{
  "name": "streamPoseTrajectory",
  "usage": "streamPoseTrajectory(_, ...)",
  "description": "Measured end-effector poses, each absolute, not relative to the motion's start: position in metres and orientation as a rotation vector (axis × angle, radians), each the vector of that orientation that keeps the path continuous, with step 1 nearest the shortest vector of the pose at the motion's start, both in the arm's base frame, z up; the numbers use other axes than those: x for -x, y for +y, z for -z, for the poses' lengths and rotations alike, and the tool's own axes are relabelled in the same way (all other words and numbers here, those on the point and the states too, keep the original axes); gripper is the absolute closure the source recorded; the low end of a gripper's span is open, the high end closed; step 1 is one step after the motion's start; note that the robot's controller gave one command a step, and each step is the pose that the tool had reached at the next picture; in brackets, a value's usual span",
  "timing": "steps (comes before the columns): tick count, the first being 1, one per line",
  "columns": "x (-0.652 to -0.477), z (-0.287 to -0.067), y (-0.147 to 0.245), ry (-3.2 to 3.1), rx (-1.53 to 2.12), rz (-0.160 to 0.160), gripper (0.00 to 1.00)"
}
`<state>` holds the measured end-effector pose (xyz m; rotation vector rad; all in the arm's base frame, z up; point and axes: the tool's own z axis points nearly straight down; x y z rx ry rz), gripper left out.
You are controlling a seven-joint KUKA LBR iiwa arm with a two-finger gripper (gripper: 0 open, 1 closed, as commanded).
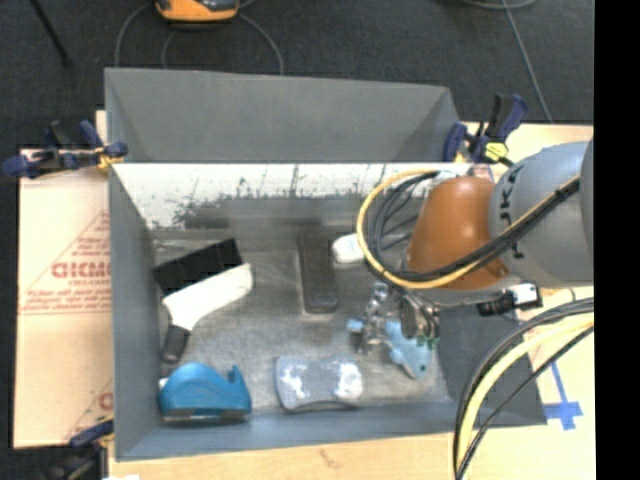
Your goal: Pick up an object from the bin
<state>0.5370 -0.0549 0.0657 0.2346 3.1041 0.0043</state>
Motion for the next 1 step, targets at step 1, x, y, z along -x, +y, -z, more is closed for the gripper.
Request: streamPoseTrajectory(1, -0.5337, -0.0818, -0.0547, 3.116, -0.235, -0.003, 1.00)
